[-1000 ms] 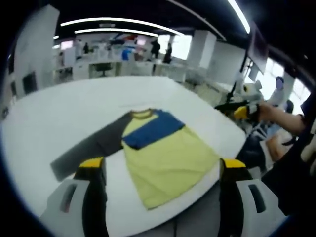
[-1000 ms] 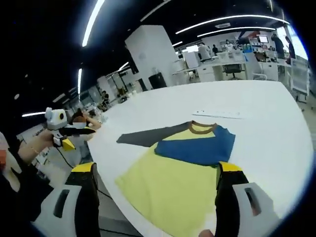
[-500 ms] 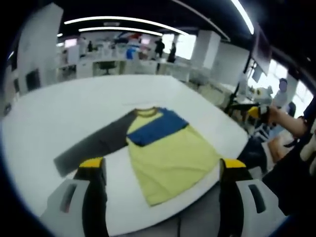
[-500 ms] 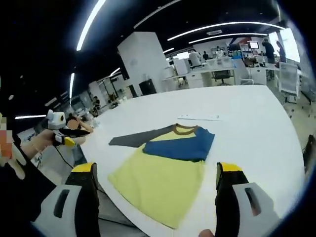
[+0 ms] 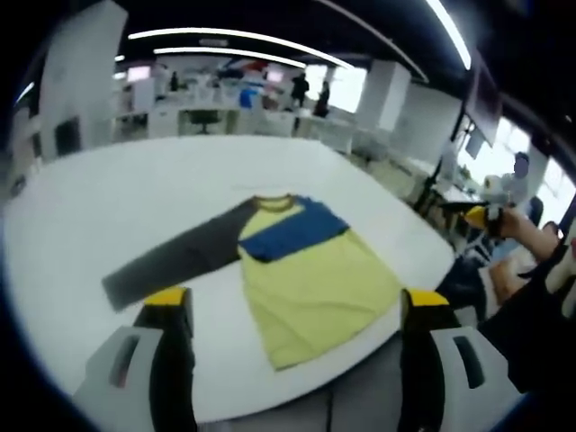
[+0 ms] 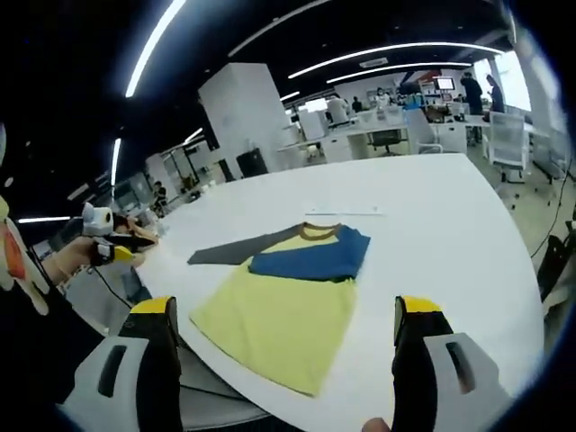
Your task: Fold the garment on the visible template until the final outline fits inside the template.
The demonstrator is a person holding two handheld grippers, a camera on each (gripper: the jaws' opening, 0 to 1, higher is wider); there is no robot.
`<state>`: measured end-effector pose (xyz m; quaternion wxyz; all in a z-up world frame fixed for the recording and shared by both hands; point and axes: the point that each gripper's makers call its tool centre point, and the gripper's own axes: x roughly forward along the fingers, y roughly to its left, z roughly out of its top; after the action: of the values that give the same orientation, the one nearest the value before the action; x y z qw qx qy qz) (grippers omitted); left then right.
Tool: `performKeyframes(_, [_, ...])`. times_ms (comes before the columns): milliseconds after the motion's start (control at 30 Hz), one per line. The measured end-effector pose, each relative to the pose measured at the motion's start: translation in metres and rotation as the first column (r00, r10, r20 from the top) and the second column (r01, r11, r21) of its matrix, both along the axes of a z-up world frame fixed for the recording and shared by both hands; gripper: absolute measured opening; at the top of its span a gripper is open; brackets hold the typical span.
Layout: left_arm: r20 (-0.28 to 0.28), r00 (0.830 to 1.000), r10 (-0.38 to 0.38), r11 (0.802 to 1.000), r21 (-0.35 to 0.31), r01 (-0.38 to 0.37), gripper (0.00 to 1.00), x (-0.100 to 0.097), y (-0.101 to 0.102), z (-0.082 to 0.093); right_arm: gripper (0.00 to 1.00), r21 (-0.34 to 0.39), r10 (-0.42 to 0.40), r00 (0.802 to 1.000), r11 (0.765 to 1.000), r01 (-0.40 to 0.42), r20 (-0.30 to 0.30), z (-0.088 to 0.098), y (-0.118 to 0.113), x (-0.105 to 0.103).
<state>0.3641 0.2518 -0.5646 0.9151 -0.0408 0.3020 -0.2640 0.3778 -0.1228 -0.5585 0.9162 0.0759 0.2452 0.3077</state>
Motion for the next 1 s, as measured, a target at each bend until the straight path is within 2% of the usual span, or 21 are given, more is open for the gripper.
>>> performKeyframes(200, [0.004,1.0,0.007,1.0,-0.001,-0.007,0.92,0.0,0.006,0.003,1.0,0.028,-0.027,1.0,0.999,0.028,-0.014,-0.003,0.002,0.0])
performKeyframes(533, [-0.002,1.0,0.009,1.0,0.005,-0.009,0.92,0.005,0.013,0.0,1.0,0.026,-0.027,0.999,0.999,0.027,-0.024,-0.005,0.008,0.004])
performKeyframes(700, [-0.002,1.0,0.011,1.0,-0.007,-0.011,0.87,0.011,0.017,0.001,1.0,0.016,-0.029,0.999,0.999,0.03,-0.031,-0.007,0.009,0.008])
performKeyframes(867, [-0.008,1.0,0.024,1.0,-0.004,-0.024,0.83,0.021,0.03,0.0,1.0,0.014,-0.034,0.999,0.999,0.034,-0.038,-0.009,0.011,0.012])
performKeyframes(1000, [-0.007,0.998,0.067,0.998,-0.02,-0.067,0.79,0.034,0.046,-0.001,1.0,0.011,-0.037,0.998,0.999,0.038,-0.049,-0.013,0.015,0.014])
